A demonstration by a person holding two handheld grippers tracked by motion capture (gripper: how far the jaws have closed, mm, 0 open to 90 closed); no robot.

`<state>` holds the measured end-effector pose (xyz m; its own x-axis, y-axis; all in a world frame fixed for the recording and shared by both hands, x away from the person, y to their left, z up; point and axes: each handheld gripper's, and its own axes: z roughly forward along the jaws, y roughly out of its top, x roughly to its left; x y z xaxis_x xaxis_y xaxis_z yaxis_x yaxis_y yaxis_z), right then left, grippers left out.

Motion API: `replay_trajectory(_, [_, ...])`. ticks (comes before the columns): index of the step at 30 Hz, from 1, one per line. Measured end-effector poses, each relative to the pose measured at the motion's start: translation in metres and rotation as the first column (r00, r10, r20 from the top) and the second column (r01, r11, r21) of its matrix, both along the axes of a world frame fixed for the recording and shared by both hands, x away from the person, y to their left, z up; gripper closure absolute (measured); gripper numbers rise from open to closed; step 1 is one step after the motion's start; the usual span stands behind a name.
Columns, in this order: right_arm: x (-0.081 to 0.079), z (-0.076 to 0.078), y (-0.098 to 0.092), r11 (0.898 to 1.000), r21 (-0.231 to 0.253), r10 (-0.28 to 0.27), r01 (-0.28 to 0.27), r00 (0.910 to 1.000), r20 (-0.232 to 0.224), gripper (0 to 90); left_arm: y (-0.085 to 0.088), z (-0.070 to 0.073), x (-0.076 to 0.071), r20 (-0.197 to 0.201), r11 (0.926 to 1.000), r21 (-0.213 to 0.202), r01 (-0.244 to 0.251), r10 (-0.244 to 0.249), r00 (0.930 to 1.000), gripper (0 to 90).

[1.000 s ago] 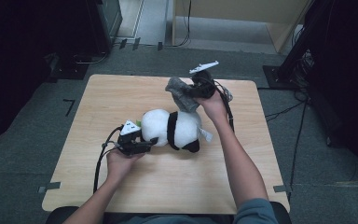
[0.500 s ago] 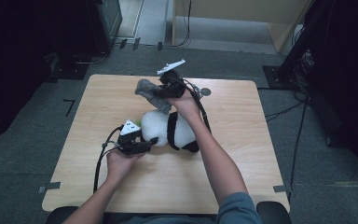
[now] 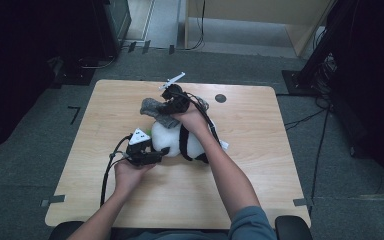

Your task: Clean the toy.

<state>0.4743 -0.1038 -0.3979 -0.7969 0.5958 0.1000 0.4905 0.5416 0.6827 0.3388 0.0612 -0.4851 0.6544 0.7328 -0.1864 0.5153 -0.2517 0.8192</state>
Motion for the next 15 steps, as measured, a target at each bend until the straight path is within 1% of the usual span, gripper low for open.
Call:
replay_trajectory(6, [0.005,-0.002,-0.016,0.999,-0.015,-0.033,0.033,0.9994,-0.012,75.4,0.000,0.000,0.000,0.000,1.0000,-0.003,-0.002,0.002,1.0000,33.6])
replay_trajectory(15, [0.011,-0.004,-0.047,0.994,-0.028,-0.104,0.103,0.9940,-0.036,75.4,0.000,0.000,0.000,0.002,1.0000,-0.002,-0.002,0.002,1.0000,33.6])
